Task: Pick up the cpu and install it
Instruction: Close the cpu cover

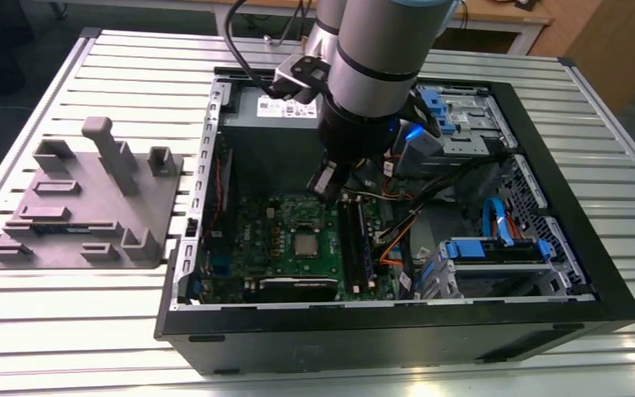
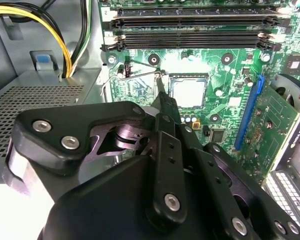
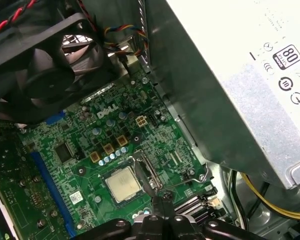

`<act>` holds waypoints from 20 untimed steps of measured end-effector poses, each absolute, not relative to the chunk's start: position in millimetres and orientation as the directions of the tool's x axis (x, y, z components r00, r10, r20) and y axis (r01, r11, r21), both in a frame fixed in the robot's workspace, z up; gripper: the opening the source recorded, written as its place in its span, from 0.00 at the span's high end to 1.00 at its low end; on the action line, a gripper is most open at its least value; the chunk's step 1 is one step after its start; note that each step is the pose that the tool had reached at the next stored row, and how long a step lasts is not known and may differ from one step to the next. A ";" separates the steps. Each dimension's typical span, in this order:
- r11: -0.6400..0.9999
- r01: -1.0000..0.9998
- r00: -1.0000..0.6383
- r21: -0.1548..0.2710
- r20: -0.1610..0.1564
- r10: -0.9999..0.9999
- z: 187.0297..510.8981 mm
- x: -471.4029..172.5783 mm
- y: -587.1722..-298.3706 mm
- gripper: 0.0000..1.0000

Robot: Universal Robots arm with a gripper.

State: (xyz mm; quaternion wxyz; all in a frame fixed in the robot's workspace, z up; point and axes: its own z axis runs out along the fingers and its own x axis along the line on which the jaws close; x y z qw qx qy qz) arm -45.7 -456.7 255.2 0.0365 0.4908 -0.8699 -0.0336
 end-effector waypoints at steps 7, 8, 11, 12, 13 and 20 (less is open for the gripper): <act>0.517 -0.851 -0.515 0.090 0.037 -0.856 256.5 -45.8 -456.8 0.90; 0.517 -0.851 -0.515 0.090 0.038 -0.856 256.7 -45.8 -456.8 0.90; 0.517 -0.851 -0.515 0.088 0.041 -0.856 257.1 -45.8 -456.8 0.90; 0.517 -0.851 -0.516 0.088 0.041 -0.856 257.3 -45.8 -456.8 0.90; 0.517 -0.851 -0.516 0.088 0.042 -0.856 257.4 -45.8 -456.8 0.90; 0.517 -0.851 -0.515 0.086 0.045 -0.856 257.6 -45.8 -456.8 0.90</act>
